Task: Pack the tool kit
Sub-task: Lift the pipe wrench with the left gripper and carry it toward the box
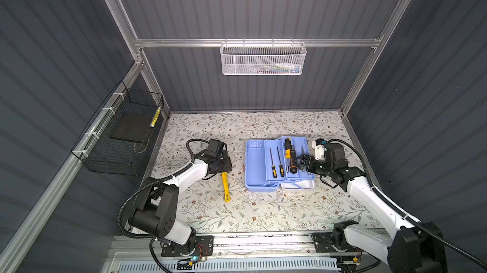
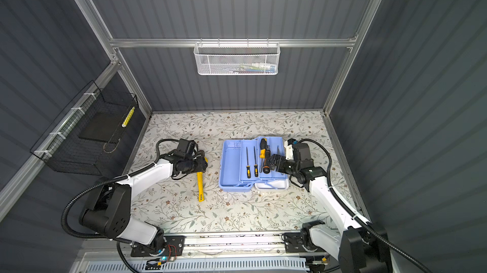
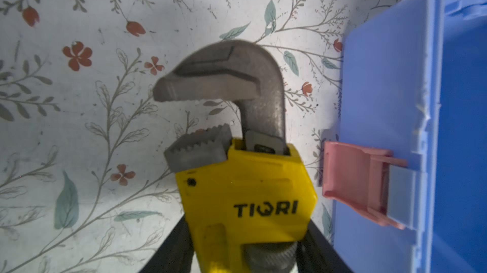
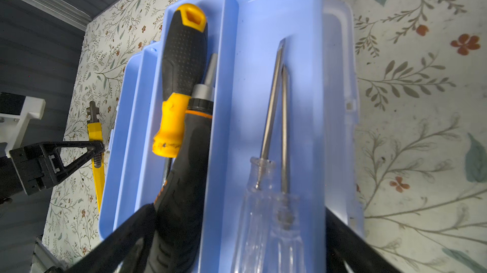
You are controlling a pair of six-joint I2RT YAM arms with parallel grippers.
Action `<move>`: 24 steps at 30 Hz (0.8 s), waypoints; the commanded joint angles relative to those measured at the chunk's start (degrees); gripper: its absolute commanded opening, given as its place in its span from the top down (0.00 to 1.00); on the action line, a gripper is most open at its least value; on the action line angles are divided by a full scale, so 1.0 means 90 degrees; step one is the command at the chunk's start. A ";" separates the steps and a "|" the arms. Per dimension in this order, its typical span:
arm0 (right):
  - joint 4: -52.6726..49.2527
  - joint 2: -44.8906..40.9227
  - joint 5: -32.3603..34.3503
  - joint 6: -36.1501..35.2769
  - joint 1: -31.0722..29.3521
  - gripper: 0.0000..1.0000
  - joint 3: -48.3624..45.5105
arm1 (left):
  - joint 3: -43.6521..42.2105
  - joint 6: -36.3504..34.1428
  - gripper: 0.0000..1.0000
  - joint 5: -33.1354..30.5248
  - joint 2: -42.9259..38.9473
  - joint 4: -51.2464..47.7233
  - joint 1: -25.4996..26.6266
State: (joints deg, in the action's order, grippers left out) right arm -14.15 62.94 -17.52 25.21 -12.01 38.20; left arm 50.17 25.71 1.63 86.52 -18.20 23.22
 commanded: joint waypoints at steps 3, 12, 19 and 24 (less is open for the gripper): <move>0.0041 -0.0050 0.0084 0.0032 -0.0062 0.07 -0.0137 | 0.0323 -0.0133 0.74 0.0132 -0.0052 0.0298 0.0022; 0.0200 -0.0030 -0.0016 0.0018 -0.0079 0.08 -0.0177 | 0.0614 -0.0248 0.77 0.0155 -0.0209 0.0120 0.0027; 0.0220 -0.0130 -0.0012 -0.0038 -0.0241 0.08 -0.0192 | 0.0770 -0.0278 0.77 0.0302 -0.0237 0.0042 0.0027; 0.0337 -0.0052 -0.0070 -0.0038 -0.0363 0.08 -0.0187 | 0.1044 -0.0345 0.78 0.0477 -0.0258 -0.0094 0.0027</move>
State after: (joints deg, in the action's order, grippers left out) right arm -11.73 62.57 -17.12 25.52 -14.26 37.08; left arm 54.57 24.12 3.42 86.89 -22.11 23.22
